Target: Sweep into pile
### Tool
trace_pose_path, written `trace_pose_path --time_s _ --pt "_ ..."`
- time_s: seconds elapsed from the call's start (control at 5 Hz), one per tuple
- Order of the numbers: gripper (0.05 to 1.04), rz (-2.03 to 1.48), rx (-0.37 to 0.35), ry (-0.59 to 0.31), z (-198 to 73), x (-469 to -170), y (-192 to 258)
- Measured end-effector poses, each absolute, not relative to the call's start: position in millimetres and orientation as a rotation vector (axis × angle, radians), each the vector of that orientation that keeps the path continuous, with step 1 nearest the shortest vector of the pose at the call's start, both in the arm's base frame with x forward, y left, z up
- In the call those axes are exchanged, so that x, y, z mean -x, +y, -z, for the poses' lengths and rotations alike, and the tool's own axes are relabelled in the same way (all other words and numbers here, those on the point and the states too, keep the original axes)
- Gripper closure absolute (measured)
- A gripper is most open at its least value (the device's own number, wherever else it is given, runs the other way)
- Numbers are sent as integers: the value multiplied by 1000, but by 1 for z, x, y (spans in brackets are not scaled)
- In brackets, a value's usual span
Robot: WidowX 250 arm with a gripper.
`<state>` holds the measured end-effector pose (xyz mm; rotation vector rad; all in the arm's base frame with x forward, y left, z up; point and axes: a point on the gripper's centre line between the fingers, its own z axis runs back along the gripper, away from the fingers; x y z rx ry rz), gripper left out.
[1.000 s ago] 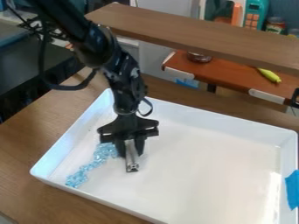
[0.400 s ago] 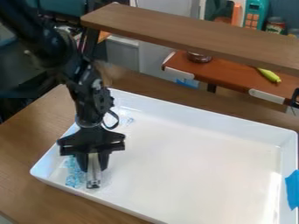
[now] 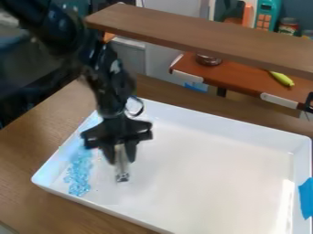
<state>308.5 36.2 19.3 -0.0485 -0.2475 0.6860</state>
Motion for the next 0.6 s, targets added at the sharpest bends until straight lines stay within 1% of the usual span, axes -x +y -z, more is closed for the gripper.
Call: trace_pose_path --time_s 0.2,0.4,0.6 --pt "701 -728 78 -283 -37 -335 36" --pt "701 -813 82 -237 -27 -355 37" --pt "701 -868 76 -227 -18 -374 41"
